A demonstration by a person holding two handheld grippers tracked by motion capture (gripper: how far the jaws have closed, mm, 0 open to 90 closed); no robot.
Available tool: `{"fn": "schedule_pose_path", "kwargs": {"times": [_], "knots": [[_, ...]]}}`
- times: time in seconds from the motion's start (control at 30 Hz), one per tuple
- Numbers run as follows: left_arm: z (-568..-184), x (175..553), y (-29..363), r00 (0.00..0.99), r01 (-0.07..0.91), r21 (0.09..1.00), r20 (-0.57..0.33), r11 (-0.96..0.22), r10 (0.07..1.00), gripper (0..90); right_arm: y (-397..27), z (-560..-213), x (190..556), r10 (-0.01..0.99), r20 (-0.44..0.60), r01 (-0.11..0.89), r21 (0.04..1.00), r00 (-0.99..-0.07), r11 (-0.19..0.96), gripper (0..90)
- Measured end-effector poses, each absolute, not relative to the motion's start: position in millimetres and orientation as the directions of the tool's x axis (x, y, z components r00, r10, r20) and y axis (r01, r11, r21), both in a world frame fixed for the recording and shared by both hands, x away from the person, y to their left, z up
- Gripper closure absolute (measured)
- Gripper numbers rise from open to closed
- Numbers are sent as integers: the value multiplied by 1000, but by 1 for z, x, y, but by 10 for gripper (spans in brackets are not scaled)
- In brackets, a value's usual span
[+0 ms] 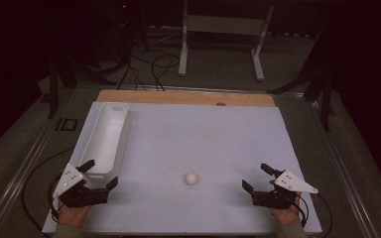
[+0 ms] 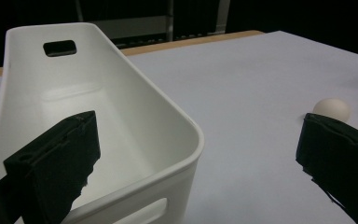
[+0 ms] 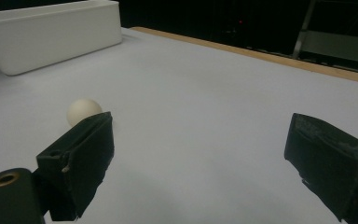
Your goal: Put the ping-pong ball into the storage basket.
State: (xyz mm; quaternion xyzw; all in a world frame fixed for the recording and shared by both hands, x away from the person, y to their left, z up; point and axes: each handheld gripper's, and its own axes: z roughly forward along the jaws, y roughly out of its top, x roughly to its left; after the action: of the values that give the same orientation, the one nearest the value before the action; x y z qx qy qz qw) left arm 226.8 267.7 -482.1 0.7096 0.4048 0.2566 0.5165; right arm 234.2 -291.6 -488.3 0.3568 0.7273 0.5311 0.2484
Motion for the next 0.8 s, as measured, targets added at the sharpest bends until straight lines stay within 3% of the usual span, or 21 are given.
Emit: {"fn": "schedule_pose_path", "kwargs": {"times": [0.8], "knots": [[-465, 224, 257, 544, 305, 926, 21, -221, 839, 1, -291, -491, 236, 791, 28, 273, 946, -611, 177, 79]]}}
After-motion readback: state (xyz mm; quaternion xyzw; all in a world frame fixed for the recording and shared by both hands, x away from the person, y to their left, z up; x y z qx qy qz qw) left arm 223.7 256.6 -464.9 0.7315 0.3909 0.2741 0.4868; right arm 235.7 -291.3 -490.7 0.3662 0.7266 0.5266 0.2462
